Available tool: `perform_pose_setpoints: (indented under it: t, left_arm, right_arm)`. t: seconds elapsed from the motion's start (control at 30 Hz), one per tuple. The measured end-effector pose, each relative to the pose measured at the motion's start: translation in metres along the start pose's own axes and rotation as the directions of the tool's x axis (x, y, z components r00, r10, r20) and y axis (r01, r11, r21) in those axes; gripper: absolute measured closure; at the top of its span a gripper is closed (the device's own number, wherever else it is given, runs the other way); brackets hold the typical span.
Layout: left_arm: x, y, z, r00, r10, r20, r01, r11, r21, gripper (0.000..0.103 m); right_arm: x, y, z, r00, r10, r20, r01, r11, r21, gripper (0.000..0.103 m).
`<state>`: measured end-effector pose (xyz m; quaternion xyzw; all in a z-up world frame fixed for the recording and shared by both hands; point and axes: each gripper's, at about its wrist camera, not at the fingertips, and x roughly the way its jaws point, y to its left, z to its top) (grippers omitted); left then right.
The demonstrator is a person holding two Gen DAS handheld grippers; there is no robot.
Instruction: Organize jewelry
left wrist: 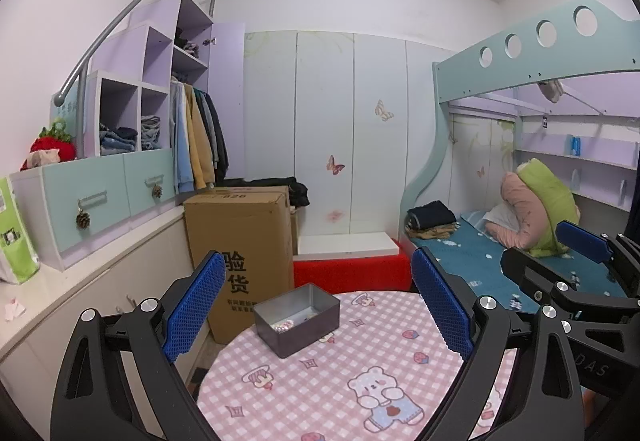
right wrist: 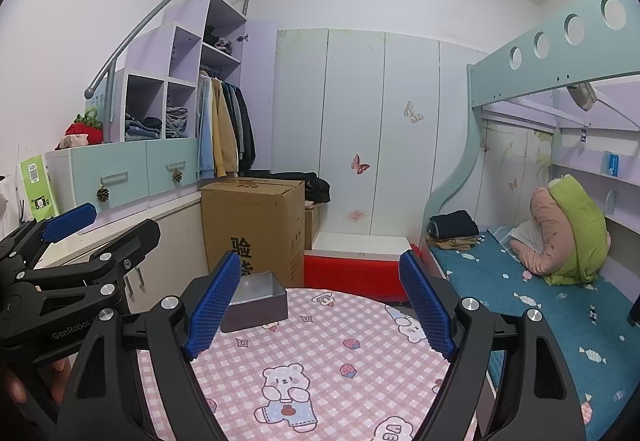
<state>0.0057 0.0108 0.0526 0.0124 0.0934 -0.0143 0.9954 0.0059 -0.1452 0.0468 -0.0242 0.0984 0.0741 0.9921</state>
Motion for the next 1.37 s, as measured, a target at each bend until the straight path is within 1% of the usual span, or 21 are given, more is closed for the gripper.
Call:
perform_pose_setpoints:
  t: [1.37]
  left_arm:
    - [0.0046, -0.0024, -0.0029, 1.0, 0.003, -0.013, -0.003, 1.0, 0.003, 0.012]
  right_arm:
    - [0.0041, 0.0025, -0.0023, 1.0, -0.001, -0.01, 0.001, 1.0, 0.012, 0.023]
